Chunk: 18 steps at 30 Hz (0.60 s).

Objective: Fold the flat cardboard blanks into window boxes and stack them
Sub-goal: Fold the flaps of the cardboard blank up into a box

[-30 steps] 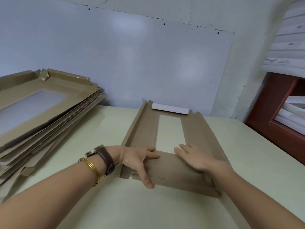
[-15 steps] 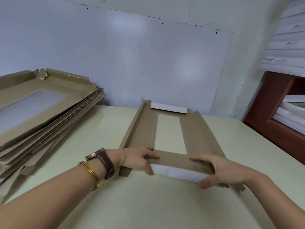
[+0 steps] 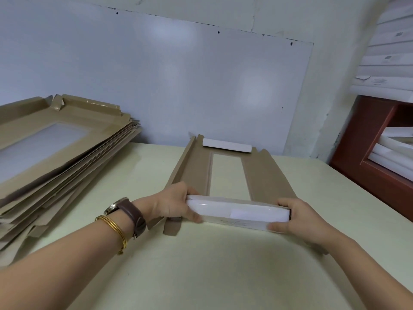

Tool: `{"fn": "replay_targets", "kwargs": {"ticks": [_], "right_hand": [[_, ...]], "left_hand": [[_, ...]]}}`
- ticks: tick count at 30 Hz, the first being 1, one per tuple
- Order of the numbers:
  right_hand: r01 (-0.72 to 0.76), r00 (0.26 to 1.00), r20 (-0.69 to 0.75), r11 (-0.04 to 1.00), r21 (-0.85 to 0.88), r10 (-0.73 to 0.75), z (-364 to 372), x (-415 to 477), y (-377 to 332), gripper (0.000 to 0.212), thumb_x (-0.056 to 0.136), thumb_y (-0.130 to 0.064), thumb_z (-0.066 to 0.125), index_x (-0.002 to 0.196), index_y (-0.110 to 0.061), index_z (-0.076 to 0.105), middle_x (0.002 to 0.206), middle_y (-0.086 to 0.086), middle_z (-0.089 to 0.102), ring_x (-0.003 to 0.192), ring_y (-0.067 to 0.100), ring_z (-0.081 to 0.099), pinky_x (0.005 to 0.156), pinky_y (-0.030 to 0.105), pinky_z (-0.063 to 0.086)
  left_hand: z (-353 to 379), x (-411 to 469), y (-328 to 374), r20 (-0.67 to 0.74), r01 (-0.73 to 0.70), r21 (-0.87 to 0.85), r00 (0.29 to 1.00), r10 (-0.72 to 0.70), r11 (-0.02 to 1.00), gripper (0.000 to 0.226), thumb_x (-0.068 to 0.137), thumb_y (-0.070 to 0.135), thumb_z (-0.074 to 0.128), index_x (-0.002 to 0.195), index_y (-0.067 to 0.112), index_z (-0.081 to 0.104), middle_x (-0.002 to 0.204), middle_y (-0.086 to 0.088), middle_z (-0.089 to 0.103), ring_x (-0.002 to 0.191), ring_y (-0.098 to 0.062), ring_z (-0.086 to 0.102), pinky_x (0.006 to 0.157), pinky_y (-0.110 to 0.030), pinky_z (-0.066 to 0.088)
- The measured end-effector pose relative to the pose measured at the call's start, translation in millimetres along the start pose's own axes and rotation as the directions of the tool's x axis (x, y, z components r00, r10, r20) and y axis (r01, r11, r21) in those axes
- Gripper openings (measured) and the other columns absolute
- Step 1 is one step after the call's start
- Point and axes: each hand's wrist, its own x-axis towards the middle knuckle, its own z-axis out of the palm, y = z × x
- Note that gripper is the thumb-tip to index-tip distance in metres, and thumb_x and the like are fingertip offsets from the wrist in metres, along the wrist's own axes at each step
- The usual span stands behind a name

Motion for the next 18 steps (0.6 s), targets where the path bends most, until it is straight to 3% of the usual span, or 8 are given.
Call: {"fn": "replay_targets", "kwargs": {"ticks": [3,6,10,13,18], "right_hand": [[-0.015,1.000,0.009,0.998,0.063,0.015,-1,0,0,0.036,0.067,-0.020,0.086,0.096,-0.028,0.067,0.088,-0.010,0.068,0.079,0.010,0.065,0.073,0.031,0.055],[-0.027,0.998,-0.054,0.996,0.084,0.032,0,5,1,0.046,0.069,-0.021,0.086,0.107,-0.036,0.063,0.100,-0.015,0.068,0.088,0.003,0.066,0.081,0.030,0.056],[-0.023,0.991,-0.134,0.999,-0.025,0.019,5,14,3,0.056,0.073,-0.026,0.082,0.122,-0.032,0.055,0.105,-0.020,0.059,0.095,-0.001,0.059,0.077,0.019,0.048],[-0.035,0.988,-0.155,0.992,-0.124,0.015,8,21,3,0.061,0.075,-0.029,0.079,0.130,-0.025,0.052,0.112,-0.011,0.057,0.102,0.011,0.057,0.087,0.030,0.050],[-0.037,0.988,-0.154,0.930,-0.365,-0.021,11,27,1,0.058,0.081,-0.042,0.070,0.132,-0.025,0.049,0.118,-0.006,0.051,0.108,0.014,0.051,0.089,0.035,0.046]], "left_hand": [[-1,1,-4,-0.051,0.007,-0.017,0.999,-0.008,1.000,0.020,0.073,0.017,0.082,0.076,0.018,0.062,0.055,0.012,0.052,0.046,-0.005,0.049,0.049,-0.021,0.043],[-1,3,-5,-0.091,0.000,-0.030,0.996,-0.003,1.000,0.024,0.075,0.019,0.081,0.080,0.018,0.057,0.070,0.002,0.055,0.055,-0.016,0.053,0.052,-0.029,0.050],[4,10,-4,-0.178,0.037,-0.048,0.983,-0.045,0.998,0.031,0.077,0.023,0.079,0.088,0.019,0.050,0.089,-0.004,0.055,0.064,-0.020,0.055,0.049,-0.028,0.050],[9,15,-5,-0.236,0.088,-0.025,0.967,-0.092,0.996,0.038,0.078,0.028,0.077,0.099,0.017,0.046,0.094,-0.004,0.055,0.069,-0.021,0.056,0.048,-0.029,0.048],[18,23,-11,-0.326,0.124,0.146,0.943,-0.070,0.982,0.055,0.082,0.035,0.071,0.119,0.016,0.036,0.113,-0.001,0.046,0.093,-0.019,0.049,0.075,-0.029,0.042]]}}
